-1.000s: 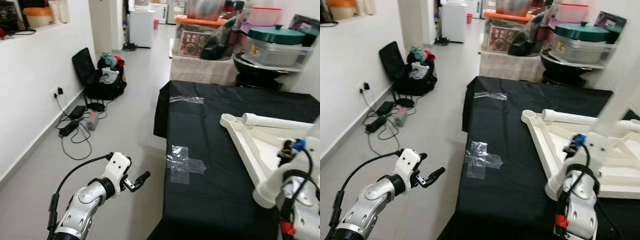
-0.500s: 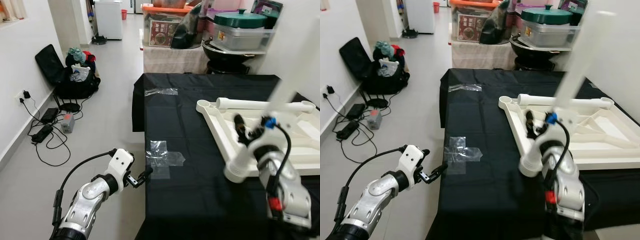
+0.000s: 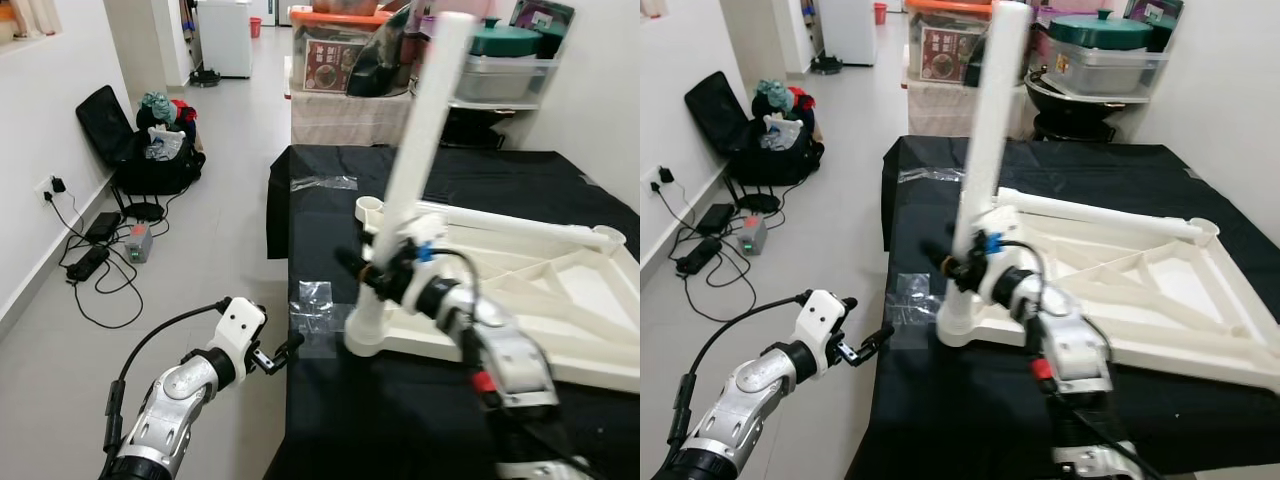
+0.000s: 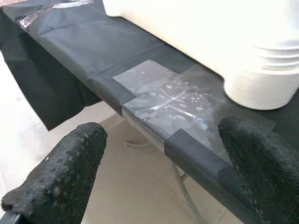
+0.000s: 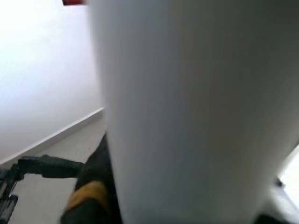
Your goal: Building children table
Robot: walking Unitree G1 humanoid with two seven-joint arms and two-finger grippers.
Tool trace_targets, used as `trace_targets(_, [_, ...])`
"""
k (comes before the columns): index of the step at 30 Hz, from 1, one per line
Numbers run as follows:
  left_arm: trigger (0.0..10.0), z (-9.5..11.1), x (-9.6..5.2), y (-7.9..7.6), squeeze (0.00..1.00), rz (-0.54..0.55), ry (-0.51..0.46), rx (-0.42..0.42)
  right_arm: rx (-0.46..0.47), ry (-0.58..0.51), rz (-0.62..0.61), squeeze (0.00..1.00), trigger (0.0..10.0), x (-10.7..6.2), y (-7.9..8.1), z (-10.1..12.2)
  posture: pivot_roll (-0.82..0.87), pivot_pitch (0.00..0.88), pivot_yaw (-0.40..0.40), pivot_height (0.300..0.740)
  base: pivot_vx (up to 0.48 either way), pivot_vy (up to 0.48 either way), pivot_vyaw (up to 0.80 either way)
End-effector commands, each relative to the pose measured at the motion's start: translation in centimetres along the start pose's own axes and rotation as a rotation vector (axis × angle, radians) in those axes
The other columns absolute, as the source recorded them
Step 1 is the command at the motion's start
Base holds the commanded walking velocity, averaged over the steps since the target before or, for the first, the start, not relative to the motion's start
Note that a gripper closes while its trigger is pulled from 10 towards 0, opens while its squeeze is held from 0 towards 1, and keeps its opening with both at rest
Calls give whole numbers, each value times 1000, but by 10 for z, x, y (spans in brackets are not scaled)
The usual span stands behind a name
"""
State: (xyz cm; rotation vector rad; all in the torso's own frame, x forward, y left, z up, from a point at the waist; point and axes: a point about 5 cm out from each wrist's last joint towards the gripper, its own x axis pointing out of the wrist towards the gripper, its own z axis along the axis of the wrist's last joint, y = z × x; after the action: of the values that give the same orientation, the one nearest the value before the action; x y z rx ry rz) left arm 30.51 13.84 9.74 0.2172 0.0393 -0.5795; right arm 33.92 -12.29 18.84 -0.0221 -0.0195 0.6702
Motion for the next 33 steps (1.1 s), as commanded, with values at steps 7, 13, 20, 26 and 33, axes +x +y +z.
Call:
trace_targets(7, [10000, -4, -2, -1, 0, -1, 14, 9, 132, 159, -550, 0, 0, -24, -49, -43, 80, 0, -86, 740, 0, 0, 0])
trace_targets(13, [10000, -5, -1, -4, 0, -6, 16, 5, 150, 157, -833, 0, 0, -69, -73, -53, 50, 0, -68, 740, 0, 0, 0])
trace_targets(20, [10000, -8, 0, -6, 0, -19, 30, 3, 104, 192, -1214, 0, 0, -157, -87, -66, 5, 0, -37, 740, 0, 0, 0])
trace_targets(26, [10000, -7, 4, -6, 0, -22, 36, 9, 76, 290, -1459, 0, 0, -217, -89, -82, -4, 0, -25, 740, 0, 0, 0])
trace_targets(33, [10000, -5, 5, -3, 0, -9, 32, 20, 92, 190, -1342, 0, 10000, -168, -89, -61, 20, 0, -41, 740, 0, 0, 0])
